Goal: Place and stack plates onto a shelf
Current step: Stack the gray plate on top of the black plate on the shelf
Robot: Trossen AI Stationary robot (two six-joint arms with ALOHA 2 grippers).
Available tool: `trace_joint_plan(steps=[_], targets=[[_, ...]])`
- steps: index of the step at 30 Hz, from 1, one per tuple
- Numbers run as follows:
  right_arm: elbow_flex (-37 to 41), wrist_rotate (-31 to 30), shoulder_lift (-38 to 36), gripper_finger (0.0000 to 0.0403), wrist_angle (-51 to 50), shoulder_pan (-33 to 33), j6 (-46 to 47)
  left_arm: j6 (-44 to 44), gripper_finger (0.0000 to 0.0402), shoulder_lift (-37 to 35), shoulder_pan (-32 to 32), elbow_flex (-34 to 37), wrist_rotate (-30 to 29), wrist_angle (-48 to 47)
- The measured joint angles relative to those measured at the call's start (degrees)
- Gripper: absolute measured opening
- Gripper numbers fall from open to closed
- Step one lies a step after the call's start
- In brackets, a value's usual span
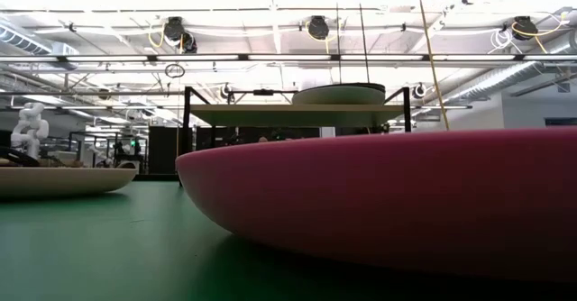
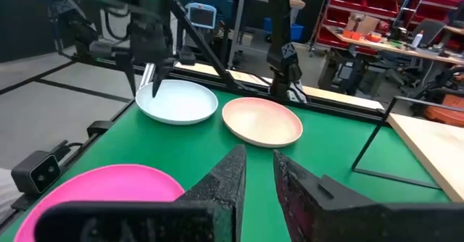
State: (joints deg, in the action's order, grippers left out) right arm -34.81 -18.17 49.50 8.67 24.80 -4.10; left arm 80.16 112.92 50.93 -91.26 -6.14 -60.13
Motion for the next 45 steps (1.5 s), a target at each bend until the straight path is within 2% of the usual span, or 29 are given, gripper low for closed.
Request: trace_joint_plan(steps=[7, 11, 24, 28, 34, 37, 43, 45], targets=[[0.0, -0.2, 0.0, 0.0055, 0.1, 0.0, 0.0, 2.0, 0.0172, 3.6, -0.2, 0.0, 4.7, 0.0], [0.0, -2.8, 0.0, 0.0055, -0.2, 0.0, 0.2, 3.5, 0.0172, 4.2, -0.2, 0.0, 5.2, -0.1], [0.0, -2.8, 0.0, 0.0055, -0.3, 0.1, 0.4, 7.5, 0.0172, 4.1, -0.1, 1.6, 5.2, 0.3], [0.0, -2.8, 0.0, 0.0055, -0.6, 0.1, 0.4, 8.8, 0.0172, 4.1, -0.1, 4.2, 7.8, 3.0], [0.0, -2.8, 0.0, 0.0055, -0.8, 0.1, 0.4, 10.3, 0.0171, 4.1, -0.1, 5.2, 8.3, 3.5], [0.0, -2.8, 0.0, 0.0055, -0.8, 0.1, 0.5, 10.2, 0.0146, 4.1, -0.3, 5.2, 9.8, 3.6], [0.0, -2.6, 0.0, 0.0055, -0.6, 0.1, 2.8, 10.3, 0.0022, 4.1, -0.6, 4.8, 14.7, 3.5], [0.0, -2.6, 0.0, 0.0055, -0.7, 0.1, 2.8, 10.1, 0.0013, 3.9, -0.5, 4.8, 15.1, 3.3]])
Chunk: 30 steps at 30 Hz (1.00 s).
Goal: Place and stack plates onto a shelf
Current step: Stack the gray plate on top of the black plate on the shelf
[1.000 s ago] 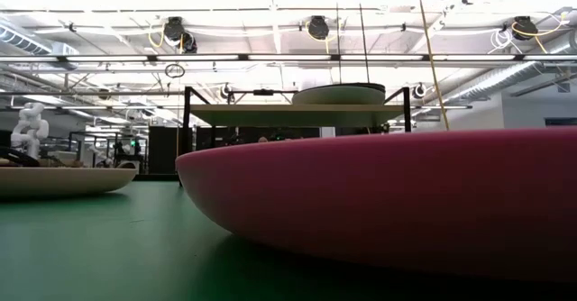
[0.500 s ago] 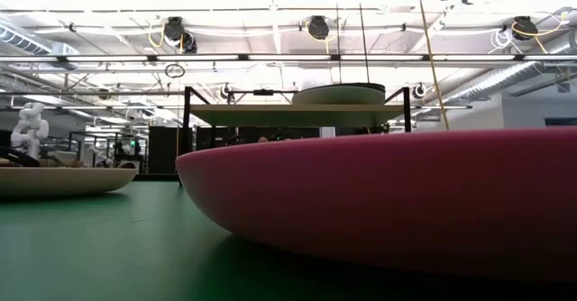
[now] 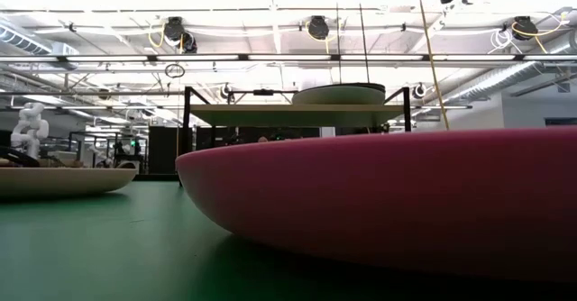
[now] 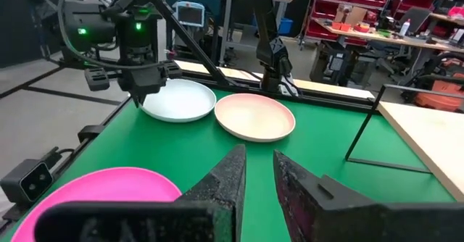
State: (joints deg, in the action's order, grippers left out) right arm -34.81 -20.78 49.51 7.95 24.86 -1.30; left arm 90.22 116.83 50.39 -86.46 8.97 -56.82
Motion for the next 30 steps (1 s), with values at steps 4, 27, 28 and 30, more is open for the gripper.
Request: trace_joint_plan(steps=[4, 27, 28, 30], targets=[[0.0, 0.0, 0.0, 0.0055, 0.0, 0.0, 0.1, -1.1, 0.0012, -1.8, -0.2, -0.7, -1.3, 0.5], [0.0, -4.7, -0.1, 0.0055, 9.5, 0.0, -6.0, -68.3, 0.0014, -14.5, -20.4, -11.6, -49.1, -1.3], [0.0, -4.7, -0.1, 0.0055, 10.1, 0.0, -6.7, -72.7, 0.0014, -14.5, -23.2, -11.6, -49.1, -0.1], [0.0, -4.7, -0.1, 0.0055, 11.1, 0.0, -8.0, -80.1, 0.0015, -14.5, -29.0, -11.6, -48.5, 4.0]])
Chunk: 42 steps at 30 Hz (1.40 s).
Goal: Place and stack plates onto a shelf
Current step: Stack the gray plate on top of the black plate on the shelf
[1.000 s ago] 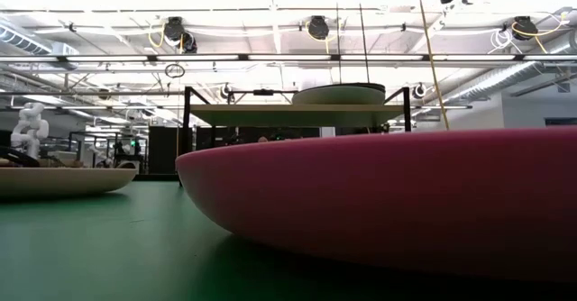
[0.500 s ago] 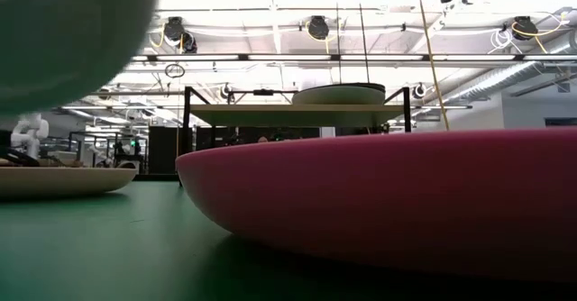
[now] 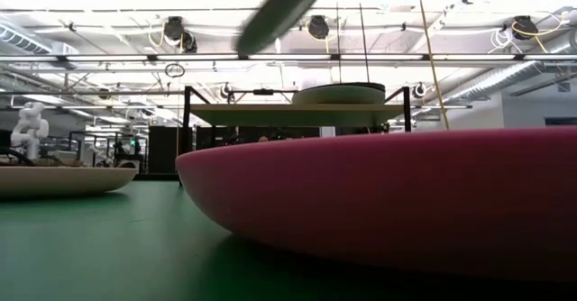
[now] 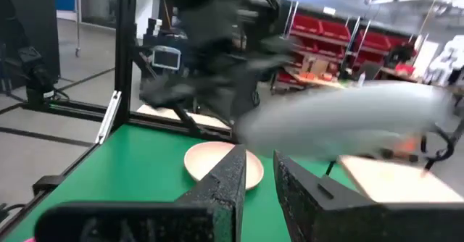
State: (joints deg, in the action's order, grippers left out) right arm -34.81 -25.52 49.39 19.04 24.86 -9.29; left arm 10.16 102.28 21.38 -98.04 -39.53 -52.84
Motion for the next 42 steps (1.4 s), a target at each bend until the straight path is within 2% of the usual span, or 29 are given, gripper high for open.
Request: trace_joint_plan(steps=[4, 7, 13, 18, 23, 29, 34, 42], targets=[[0.0, 0.1, -0.6, 0.0055, 1.9, 0.2, -0.6, -14.7, 0.0016, 0.0, -11.1, 0.0, 6.6, 11.2], [0.0, 0.1, -2.0, 0.0055, 2.1, 1.3, -0.4, -21.1, 0.0017, 0.0, -17.8, 0.0, 11.1, 17.5], [0.0, 0.0, -4.3, 0.0055, 1.7, 5.3, -1.5, -31.9, 0.0018, 0.8, -26.9, 0.0, 15.8, 21.6], [0.0, -0.1, -5.1, 0.0055, 1.7, 6.6, -5.2, -38.9, 0.0018, 1.7, -31.9, 0.0, 21.6, 23.8], [0.0, -5.1, -5.1, 0.0055, 1.3, 6.6, -6.6, -43.9, 0.0019, 3.9, -35.0, 0.1, 26.4, 24.2], [0.0, -14.7, -5.1, 0.0055, 0.9, 6.6, -7.8, -52.1, 0.0019, 5.7, -35.9, 0.1, 27.7, 25.4], [0.0, -16.5, -5.1, 0.0055, 1.3, 6.6, -10.3, -55.3, 0.0027, 5.7, -35.9, 0.0, 28.6, 25.9], [0.0, -16.5, -5.1, 0.0055, 0.8, 6.6, -11.1, -55.6, 0.009, 5.7, -35.8, 0.0, 29.0, 26.0]])
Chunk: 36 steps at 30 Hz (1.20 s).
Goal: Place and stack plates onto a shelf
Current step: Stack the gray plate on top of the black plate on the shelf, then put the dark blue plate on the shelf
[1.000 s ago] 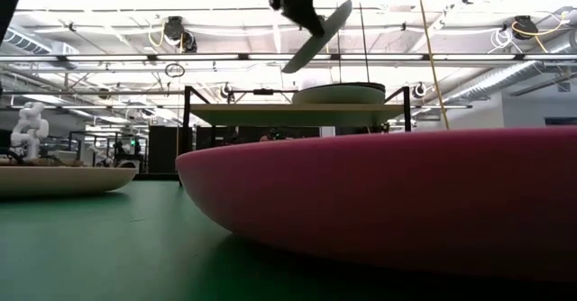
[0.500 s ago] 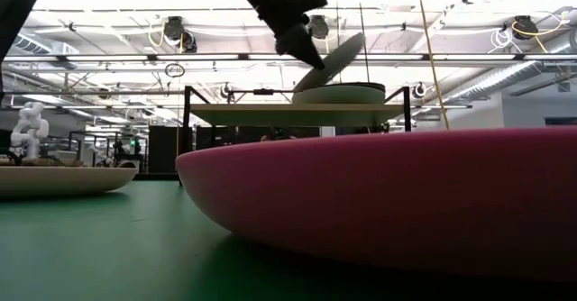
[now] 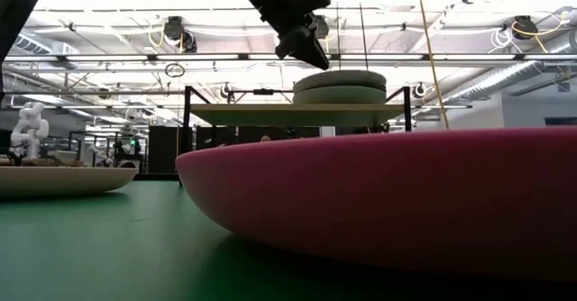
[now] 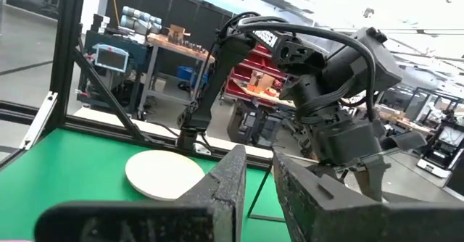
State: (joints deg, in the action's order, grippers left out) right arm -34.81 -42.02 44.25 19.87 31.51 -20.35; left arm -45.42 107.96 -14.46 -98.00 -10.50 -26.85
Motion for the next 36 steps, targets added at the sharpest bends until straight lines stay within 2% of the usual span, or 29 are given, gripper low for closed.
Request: trace_joint_plan(steps=[3, 8, 15, 20, 26, 34, 36], targets=[[0.0, 0.0, 0.0, 0.0055, -0.1, 0.0, -0.3, 0.1, 0.0105, 0.0, 0.0, 0.0, -1.4, 1.8], [0.0, -0.3, 0.0, 0.0055, -2.2, 0.0, 0.3, 2.4, 0.0108, -2.9, 0.8, 0.0, -4.4, 3.9], [0.0, -7.5, 0.0, 0.0055, -5.1, 0.0, 3.5, 11.5, 0.0108, -13.0, 4.2, 0.0, -4.6, 2.0], [0.0, -7.6, 0.0, 0.0055, -6.3, 0.0, 5.3, 16.8, 0.0108, -22.2, 6.6, 2.1, -4.5, 0.1], [0.0, -7.5, 0.0, 0.0055, -9.5, 0.0, 8.6, 22.5, 0.0108, -31.8, 9.7, 13.7, -4.6, 7.0], [-0.1, -7.5, 0.0, 0.0055, -9.9, 0.0, 9.4, 28.0, 0.0108, -41.6, 13.7, 36.6, -4.6, 26.6], [-1.1, -7.4, 0.0, 0.0055, -13.3, -0.6, 11.5, 29.5, 0.0108, -43.7, 14.5, 42.0, -4.6, 31.6]])
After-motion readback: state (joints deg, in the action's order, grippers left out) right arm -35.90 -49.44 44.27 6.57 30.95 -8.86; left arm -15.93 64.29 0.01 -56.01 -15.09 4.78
